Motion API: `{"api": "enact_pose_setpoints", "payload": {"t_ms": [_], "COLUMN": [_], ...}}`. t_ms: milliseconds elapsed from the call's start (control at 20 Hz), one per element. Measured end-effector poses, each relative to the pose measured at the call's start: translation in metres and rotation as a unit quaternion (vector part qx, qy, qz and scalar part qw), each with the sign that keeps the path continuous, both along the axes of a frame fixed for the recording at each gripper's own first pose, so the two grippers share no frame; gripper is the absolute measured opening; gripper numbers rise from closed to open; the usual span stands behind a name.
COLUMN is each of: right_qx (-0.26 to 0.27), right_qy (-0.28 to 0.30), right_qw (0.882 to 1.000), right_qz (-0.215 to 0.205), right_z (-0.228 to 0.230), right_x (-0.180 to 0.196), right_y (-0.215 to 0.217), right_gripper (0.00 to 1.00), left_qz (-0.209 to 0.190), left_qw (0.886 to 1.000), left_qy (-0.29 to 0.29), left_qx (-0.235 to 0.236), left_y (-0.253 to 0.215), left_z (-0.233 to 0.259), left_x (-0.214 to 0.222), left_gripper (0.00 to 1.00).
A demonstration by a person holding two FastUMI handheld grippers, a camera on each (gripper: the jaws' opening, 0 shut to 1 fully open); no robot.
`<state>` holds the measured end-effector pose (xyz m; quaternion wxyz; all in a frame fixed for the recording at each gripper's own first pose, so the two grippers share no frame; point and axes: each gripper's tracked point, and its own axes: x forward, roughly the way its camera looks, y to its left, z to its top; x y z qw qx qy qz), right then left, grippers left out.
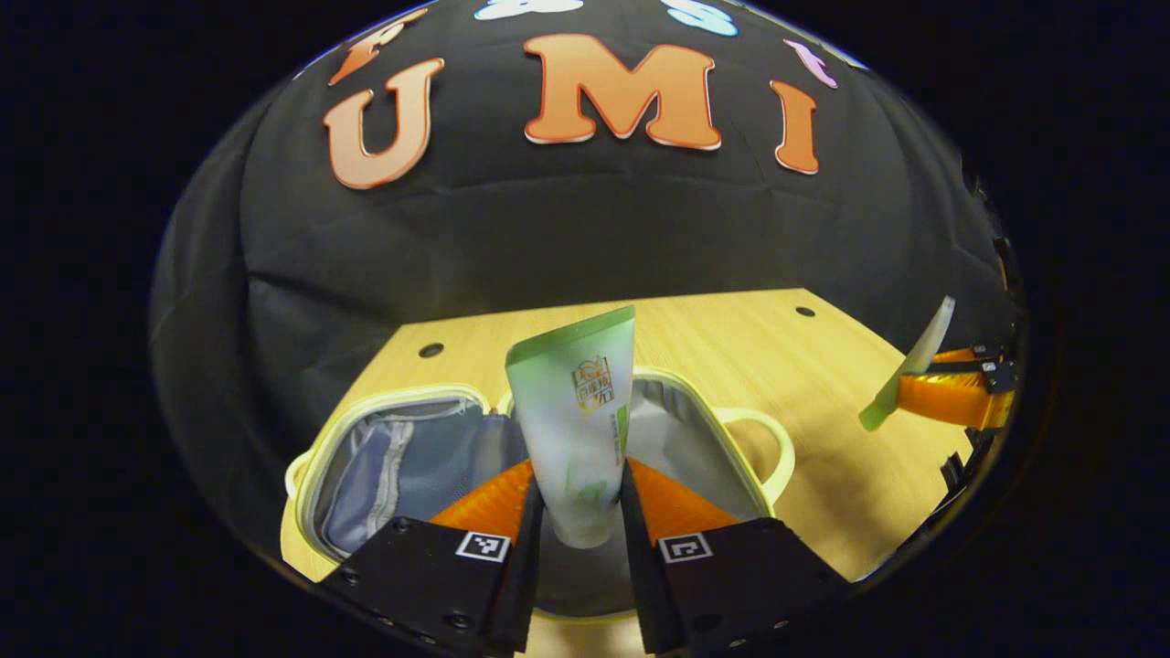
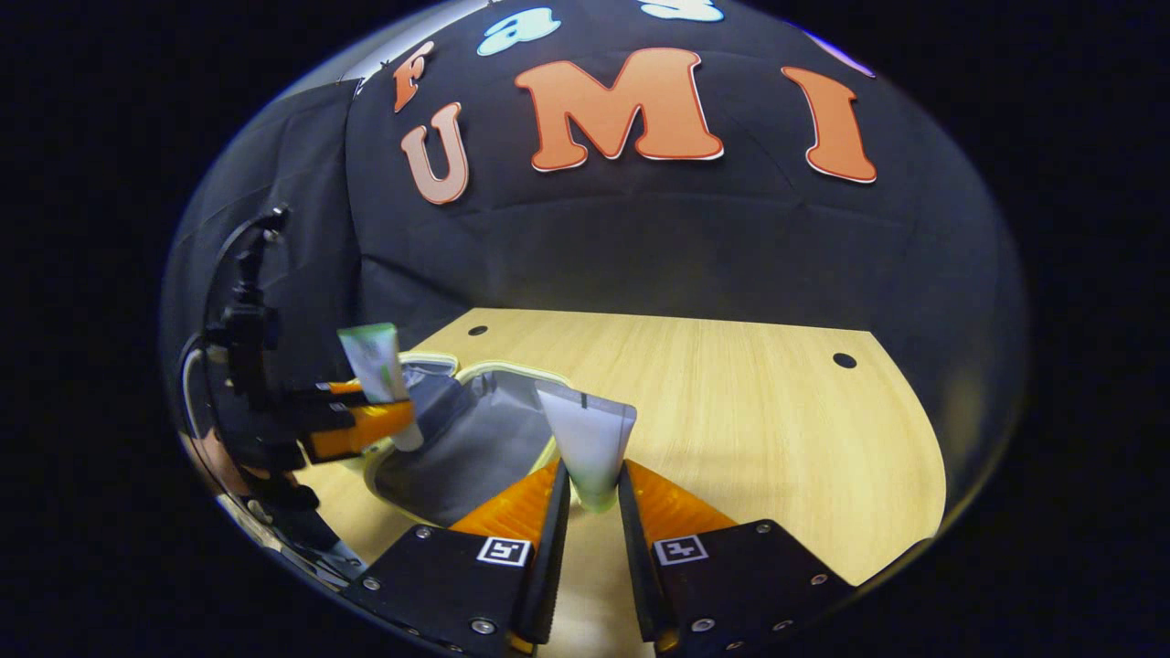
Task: First open the suitcase, pack the skin care products into it, and then close the suitcase.
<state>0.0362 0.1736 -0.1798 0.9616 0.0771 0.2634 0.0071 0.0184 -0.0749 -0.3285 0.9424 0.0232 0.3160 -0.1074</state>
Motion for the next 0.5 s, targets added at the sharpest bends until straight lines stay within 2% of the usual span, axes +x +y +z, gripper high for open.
{"api": "enact_pose_setpoints", "payload": {"t_ms": [200,500], "right_qx": [-0.002,0.008], "right_qy": [0.007,0.042], "right_qw": [1.000,0.999], "right_qz": [-0.016,-0.029], "right_z": [-0.002,-0.019], "right_x": [0.011,0.012], "right_y": [0.035,0.070], "right_gripper": [0.35,0.35], "left_qz": [-0.023,-0.026], "left_qw": [0.997,0.983], "left_qy": [0.074,0.179], "left_qx": [-0.025,-0.041], "left_y": [0.003,0.009], "left_z": [-0.042,-0.091], "left_x": [0.002,-0.002], "left_gripper": [0.45,0.45]}}
